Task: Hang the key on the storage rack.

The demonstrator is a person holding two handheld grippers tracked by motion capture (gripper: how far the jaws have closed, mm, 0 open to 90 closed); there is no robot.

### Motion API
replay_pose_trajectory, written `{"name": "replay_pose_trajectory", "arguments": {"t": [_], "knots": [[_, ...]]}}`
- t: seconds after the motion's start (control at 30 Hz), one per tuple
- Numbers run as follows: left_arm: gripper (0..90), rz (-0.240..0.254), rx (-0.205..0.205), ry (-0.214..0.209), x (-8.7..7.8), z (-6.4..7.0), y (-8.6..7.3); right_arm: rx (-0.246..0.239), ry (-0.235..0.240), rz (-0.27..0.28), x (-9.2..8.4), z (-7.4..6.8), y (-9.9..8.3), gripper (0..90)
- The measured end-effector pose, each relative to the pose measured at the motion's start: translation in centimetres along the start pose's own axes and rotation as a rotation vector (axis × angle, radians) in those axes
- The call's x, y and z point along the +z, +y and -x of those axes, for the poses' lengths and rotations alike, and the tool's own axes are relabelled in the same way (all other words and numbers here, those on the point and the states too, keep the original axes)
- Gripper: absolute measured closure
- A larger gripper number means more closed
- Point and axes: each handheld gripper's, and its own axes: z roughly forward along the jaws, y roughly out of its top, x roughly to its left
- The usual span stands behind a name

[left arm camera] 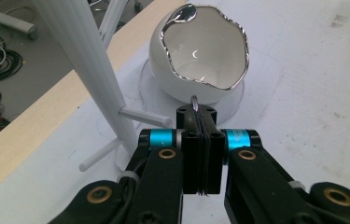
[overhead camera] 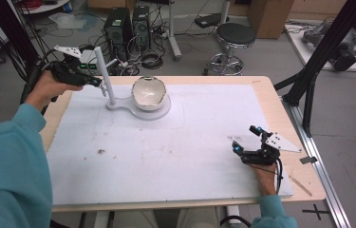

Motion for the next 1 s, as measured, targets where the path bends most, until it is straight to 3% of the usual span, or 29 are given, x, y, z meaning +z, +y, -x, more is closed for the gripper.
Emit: {"name": "replay_pose_trajectory", "arguments": {"t": [1.0], "knots": [[88.8,0.024,-0.045,-0.013,1.0,-2.2,-1.1,0.0,0.006,-0.003,0.0,0.0,0.0,0.5]]}}
